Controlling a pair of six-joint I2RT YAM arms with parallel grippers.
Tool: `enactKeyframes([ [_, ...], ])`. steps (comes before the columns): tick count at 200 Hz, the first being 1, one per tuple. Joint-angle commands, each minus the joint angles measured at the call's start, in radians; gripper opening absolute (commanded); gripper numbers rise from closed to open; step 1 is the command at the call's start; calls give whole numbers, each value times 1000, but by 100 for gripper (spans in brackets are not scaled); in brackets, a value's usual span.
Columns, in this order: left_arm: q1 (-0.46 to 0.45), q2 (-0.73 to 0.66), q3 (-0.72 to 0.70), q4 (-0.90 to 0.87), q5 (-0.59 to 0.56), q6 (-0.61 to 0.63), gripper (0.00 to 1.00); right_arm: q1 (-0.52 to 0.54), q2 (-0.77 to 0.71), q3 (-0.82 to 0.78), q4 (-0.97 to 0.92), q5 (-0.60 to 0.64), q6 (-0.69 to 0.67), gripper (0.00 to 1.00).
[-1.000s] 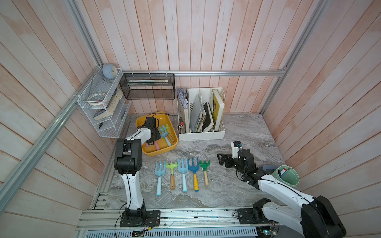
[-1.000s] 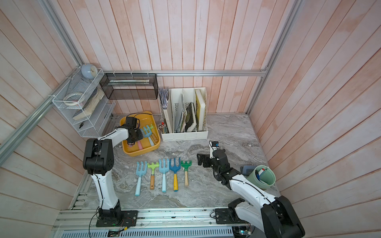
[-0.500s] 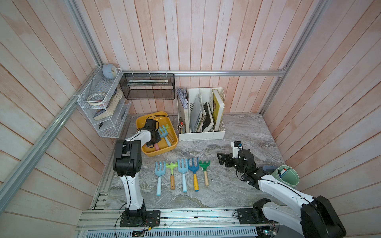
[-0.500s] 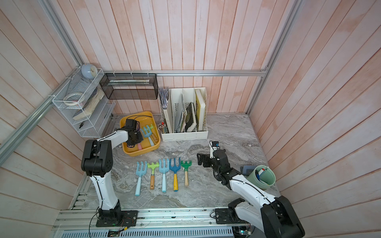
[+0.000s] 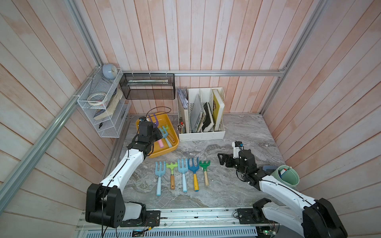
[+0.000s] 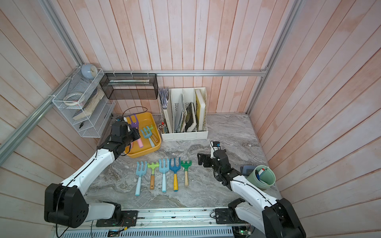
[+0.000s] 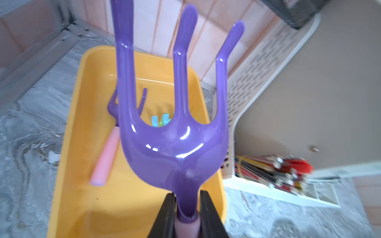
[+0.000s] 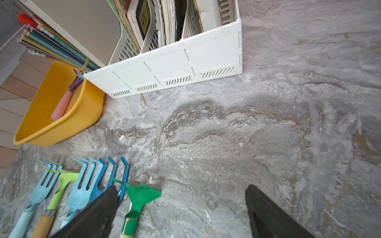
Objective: Take the hand rake out of the storage box
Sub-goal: Pick up the rake from the storage box, then place the rake at the center of the board.
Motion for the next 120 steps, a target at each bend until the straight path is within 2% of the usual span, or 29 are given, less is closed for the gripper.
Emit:
enactKeyframes([
  [1, -149, -77, -54, 45, -26, -42, 0, -2, -47, 46, -92, 61, 34, 98],
  [26, -422, -39, -77, 160, -90, -131, 0, -1, -102, 80, -215, 195, 71, 98],
  [48, -594, 121, -66, 326, -76, -197, 0, 1, -155, 80, -312, 333, 121, 98],
  [62, -640, 277, 22, 345, 10, -215, 0, 1, -185, 66, -347, 380, 143, 98],
  [76, -679, 397, 85, 370, 47, -248, 0, -1, -213, 44, -367, 416, 168, 98],
  [93, -700, 493, 104, 448, 90, -291, 0, -2, -244, 16, -390, 465, 213, 98],
  [120, -700, 612, 162, 434, 108, -331, 0, -4, -298, -24, -370, 465, 237, 98],
])
